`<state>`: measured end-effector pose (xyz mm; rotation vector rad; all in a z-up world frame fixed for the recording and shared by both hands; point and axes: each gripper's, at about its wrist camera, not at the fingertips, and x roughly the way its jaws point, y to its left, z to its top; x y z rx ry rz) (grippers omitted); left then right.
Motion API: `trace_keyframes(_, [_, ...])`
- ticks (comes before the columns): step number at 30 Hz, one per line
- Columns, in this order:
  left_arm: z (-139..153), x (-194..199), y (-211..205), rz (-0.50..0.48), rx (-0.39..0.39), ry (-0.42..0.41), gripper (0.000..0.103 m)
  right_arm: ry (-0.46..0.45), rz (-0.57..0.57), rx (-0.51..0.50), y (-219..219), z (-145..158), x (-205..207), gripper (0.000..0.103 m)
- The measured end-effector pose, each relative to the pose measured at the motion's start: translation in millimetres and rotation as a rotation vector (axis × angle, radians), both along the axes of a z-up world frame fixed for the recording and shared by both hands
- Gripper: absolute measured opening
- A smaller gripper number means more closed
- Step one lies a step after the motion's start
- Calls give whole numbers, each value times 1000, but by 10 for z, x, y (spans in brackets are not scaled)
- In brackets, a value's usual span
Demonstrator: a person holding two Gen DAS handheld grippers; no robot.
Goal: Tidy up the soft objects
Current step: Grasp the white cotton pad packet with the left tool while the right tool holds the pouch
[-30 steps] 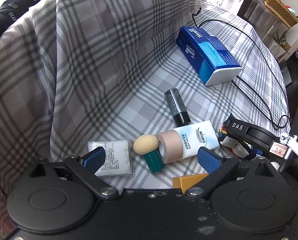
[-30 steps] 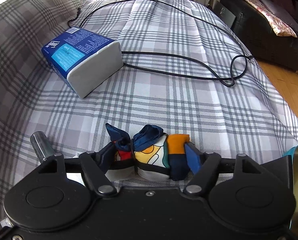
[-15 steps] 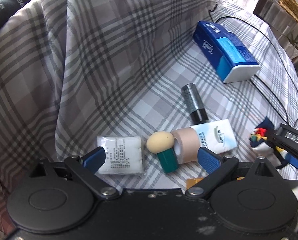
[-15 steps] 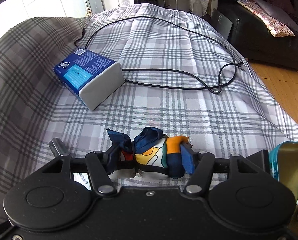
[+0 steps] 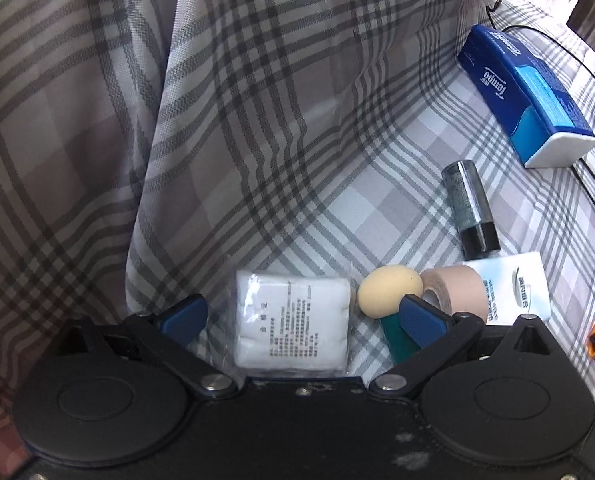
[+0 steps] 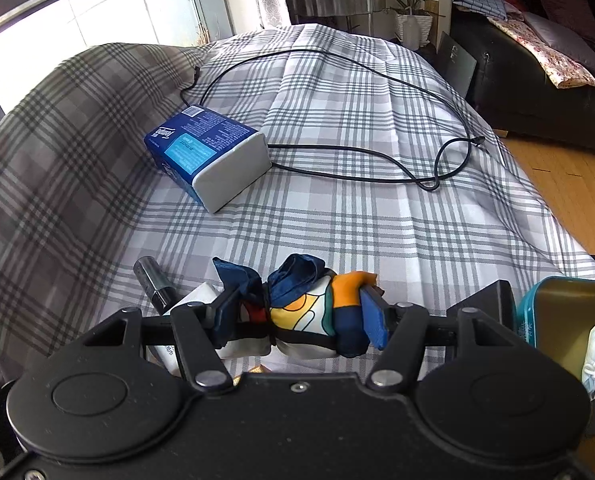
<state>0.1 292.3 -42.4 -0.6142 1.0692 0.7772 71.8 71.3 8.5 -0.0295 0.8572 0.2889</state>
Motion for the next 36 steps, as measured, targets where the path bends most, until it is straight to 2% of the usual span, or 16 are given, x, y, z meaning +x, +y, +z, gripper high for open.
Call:
trace_keyframes(3, [8, -6, 16, -1, 7, -11, 103, 1, 4, 6, -24, 8, -21, 59])
trace_keyframes(9, [47, -152, 72, 75, -18, -31, 102, 5, 2, 3, -68, 17, -22, 59])
trace_keyframes(19, [10, -215, 73, 92, -55, -26, 103, -4, 24, 36, -160, 3, -87, 59])
trace_keyframes(25, [2, -281, 212, 130, -127, -66, 100, -7, 33, 67, -260, -42, -144, 59])
trace_keyframes(28, [98, -306, 196, 131, -105, -71, 100, -17, 35, 89, -313, -33, -184, 59])
trace_keyframes(32, [252, -272, 70, 74, -39, -66, 100, -19, 36, 119, -378, -20, -200, 59])
trace_keyframes(36, [272, -249, -43, 36, 20, -12, 100, -19, 31, 146, -434, 7, -222, 59])
